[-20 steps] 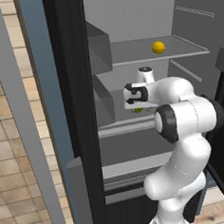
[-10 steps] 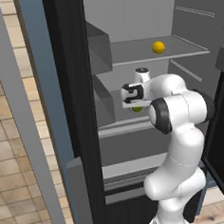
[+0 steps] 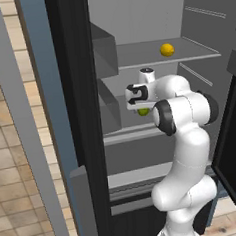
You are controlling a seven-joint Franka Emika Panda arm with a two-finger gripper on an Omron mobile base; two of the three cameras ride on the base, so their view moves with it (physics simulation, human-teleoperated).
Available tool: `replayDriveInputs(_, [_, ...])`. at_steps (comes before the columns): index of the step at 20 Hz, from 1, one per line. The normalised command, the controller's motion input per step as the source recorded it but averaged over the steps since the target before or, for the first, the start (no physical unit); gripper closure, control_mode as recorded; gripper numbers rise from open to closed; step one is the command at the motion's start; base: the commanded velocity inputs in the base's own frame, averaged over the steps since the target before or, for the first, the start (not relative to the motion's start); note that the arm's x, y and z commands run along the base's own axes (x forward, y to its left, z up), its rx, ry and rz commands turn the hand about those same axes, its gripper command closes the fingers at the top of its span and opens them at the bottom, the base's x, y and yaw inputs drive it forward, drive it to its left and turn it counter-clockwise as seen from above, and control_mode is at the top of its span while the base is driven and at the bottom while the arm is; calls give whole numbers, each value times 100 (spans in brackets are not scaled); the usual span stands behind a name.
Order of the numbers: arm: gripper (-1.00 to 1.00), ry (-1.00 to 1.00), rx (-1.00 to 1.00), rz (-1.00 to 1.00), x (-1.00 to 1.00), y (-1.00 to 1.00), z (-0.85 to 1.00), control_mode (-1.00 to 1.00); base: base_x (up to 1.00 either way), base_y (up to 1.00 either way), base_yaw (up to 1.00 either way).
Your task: Grab the lime and lemon from the fridge, place them in the blender, close the lid, and turn on the blender to create a marinade.
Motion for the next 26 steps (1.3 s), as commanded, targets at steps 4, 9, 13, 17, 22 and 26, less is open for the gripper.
replayDriveInputs(4, [-100,0,-2,0,-24,0,-44,-100,0,0,0])
replayDriveInputs(9, [-100,0,-3,0,-22,0,-43,-100,0,0,0])
replayDriveInputs(13, [-100,0,-3,0,-3,0,-33,-100,0,0,0])
replayDriveInputs(17, [100,0,-3,0,-3,2,-34,-100,0,0,0])
replayDriveInputs(22, [100,-1,-1,0,-38,6,-35,-100,0,0,0])
replayDriveInputs(26, [100,0,0,0,-39,11,-24,-100,0,0,0])
